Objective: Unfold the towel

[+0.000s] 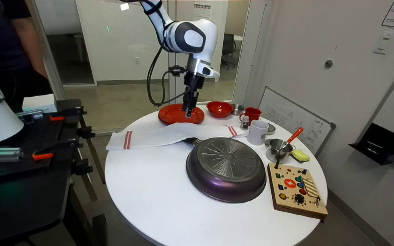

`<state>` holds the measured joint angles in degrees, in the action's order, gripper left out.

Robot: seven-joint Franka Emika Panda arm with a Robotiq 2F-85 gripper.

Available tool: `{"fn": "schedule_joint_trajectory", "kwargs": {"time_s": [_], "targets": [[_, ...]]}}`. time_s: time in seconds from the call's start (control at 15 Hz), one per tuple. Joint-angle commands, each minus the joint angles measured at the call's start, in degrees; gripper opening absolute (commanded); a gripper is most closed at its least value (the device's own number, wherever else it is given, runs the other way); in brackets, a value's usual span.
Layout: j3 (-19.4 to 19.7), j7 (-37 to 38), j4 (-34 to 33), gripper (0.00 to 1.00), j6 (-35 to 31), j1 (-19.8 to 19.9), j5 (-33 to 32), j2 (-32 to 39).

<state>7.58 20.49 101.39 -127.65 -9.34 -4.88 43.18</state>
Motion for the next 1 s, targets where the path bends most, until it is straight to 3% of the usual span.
{"fn": "schedule_joint_trajectory", "kwargs": {"time_s": [0.0,0.2,0.4,0.53,0.6,0.93], "targets": [[4.02,10.37,0.81,1.0,-4.85,-2.99,-3.93,-0.52],[5.64,18.7,1.38,1.0,-7.51,-3.67,-2.53,-0.82],[4.04,23.68,2.97,1.0,-9.58,-1.2,1.25,-2.18],[1.76,23.42,4.54,1.0,-11.5,1.49,5.45,-3.01],[3.36,22.61,0.81,1.0,-8.84,-0.35,2.25,-0.23],[2.3,22.58,2.53,1.0,-10.22,1.36,4.69,-1.33]]}}
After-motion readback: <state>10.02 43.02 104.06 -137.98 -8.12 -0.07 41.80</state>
